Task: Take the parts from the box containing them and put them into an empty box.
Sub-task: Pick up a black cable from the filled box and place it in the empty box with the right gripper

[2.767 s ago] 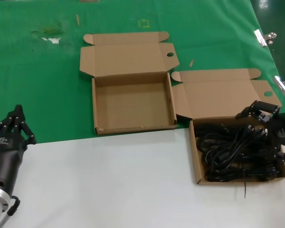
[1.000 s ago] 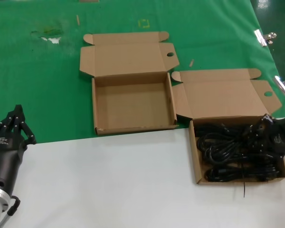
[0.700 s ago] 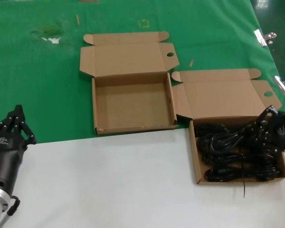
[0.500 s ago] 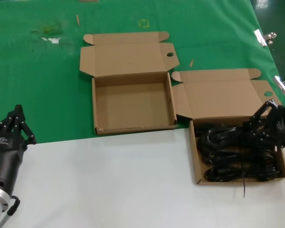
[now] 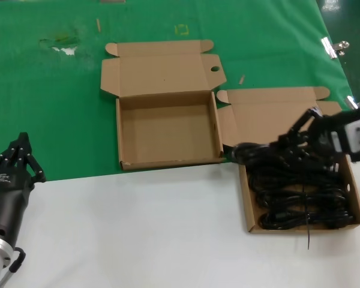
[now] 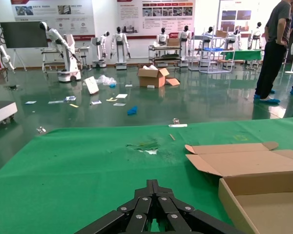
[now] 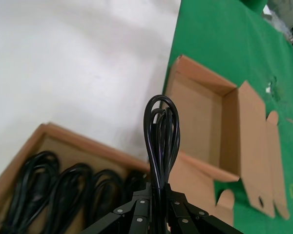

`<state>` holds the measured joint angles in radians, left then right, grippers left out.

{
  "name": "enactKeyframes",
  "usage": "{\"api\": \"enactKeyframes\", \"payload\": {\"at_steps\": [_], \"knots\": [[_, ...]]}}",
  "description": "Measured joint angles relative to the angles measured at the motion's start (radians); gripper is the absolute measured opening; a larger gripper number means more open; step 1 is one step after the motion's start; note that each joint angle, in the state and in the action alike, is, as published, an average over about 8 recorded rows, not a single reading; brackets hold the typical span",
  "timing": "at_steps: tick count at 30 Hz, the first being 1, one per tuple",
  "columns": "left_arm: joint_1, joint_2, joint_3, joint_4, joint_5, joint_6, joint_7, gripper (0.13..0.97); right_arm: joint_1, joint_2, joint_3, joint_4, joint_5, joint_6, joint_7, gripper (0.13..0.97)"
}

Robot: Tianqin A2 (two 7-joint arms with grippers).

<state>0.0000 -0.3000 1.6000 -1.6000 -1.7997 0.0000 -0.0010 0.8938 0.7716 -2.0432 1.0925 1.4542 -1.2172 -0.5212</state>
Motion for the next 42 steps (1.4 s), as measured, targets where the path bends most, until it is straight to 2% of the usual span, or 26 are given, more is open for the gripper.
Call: {"api": "enactKeyframes", "payload": {"at_steps": [10, 19, 28, 38, 42], "knots": [[0.0, 0.0, 0.0, 0.0, 0.0, 0.0, 0.0, 0.14, 0.072, -0.116, -0.047, -0.067, -0.032, 0.031, -0.031, 0.173], [0.0, 0.0, 0.0, 0.0, 0.0, 0.0, 0.0, 0.14, 0.153, -0.249, -0.087, -0.226, -0.055, 0.074, -0.127, 0.173], [0.0, 0.0, 0.0, 0.0, 0.0, 0.0, 0.0, 0.14, 0.257, -0.409, -0.108, -0.48, -0.067, 0.138, -0.28, 0.173], [0.0, 0.0, 0.0, 0.0, 0.0, 0.0, 0.0, 0.14, 0.381, -0.595, -0.08, -0.855, -0.052, 0.252, -0.543, 0.173], [0.0, 0.0, 0.0, 0.0, 0.0, 0.0, 0.0, 0.14, 0.413, -0.65, -0.061, -0.967, -0.044, 0.31, -0.632, 0.173]]}}
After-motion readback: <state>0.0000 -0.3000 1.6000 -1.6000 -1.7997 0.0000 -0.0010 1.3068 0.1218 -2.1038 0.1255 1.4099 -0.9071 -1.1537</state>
